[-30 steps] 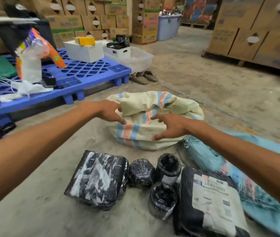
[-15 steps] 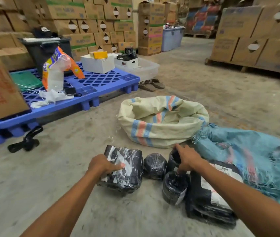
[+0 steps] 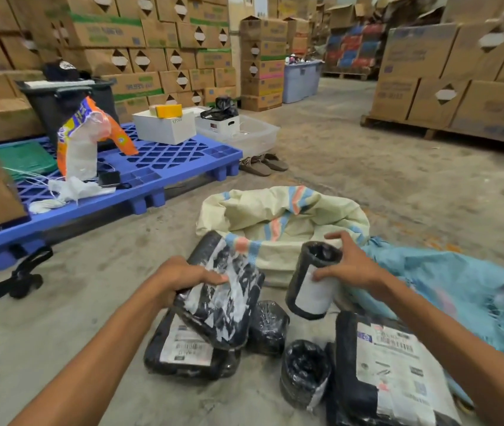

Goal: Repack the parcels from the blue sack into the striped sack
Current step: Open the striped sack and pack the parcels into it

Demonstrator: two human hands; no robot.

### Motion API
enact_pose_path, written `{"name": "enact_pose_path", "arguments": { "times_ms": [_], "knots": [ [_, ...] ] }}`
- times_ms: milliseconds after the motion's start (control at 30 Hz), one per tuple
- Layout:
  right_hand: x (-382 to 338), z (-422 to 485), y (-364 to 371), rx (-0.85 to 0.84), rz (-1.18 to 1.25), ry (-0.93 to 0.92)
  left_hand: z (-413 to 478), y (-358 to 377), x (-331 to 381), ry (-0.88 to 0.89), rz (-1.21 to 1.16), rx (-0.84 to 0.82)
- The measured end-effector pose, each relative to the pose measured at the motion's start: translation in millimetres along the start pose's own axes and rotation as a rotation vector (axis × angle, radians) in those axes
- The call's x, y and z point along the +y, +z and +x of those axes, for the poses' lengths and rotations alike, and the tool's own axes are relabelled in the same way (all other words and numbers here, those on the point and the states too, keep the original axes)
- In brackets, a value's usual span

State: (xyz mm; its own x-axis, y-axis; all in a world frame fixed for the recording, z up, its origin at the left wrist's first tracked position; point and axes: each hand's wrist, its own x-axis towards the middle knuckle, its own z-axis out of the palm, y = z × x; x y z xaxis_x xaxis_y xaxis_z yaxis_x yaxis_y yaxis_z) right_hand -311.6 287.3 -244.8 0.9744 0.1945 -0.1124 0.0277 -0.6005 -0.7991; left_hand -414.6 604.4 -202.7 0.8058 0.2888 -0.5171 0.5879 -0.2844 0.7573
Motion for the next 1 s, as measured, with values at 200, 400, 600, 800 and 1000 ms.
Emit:
{"name": "enact_pose_path", "arguments": {
  "times_ms": [200, 400, 600, 800, 1000],
  "knots": [
    [-31.7, 63.2, -57.8, 0.121, 0.606, 0.02, 36.4, -6.1, 100.8, 0.262, -0.198, 0.06],
    [-28.3, 156.4, -60.1, 0.082, 0.876, 0.287, 150.2, 6.3, 144.7, 0.077, -0.282, -0.145],
    [3.7, 242.2, -26.5, -0.163, 0.396, 0.632, 256.7, 37.2, 135.0, -0.094, -0.166, -0.213],
    [39.5, 313.1, 29.0, -0.109, 0.424, 0.577, 333.2, 65.4, 104.2, -0.018, -0.231, -0.017],
    [104.7, 324.9, 34.6, 0.232, 0.218, 0.465, 372.6, 38.7, 56.5, 0.018, -0.033, 0.477]
  ]
}}
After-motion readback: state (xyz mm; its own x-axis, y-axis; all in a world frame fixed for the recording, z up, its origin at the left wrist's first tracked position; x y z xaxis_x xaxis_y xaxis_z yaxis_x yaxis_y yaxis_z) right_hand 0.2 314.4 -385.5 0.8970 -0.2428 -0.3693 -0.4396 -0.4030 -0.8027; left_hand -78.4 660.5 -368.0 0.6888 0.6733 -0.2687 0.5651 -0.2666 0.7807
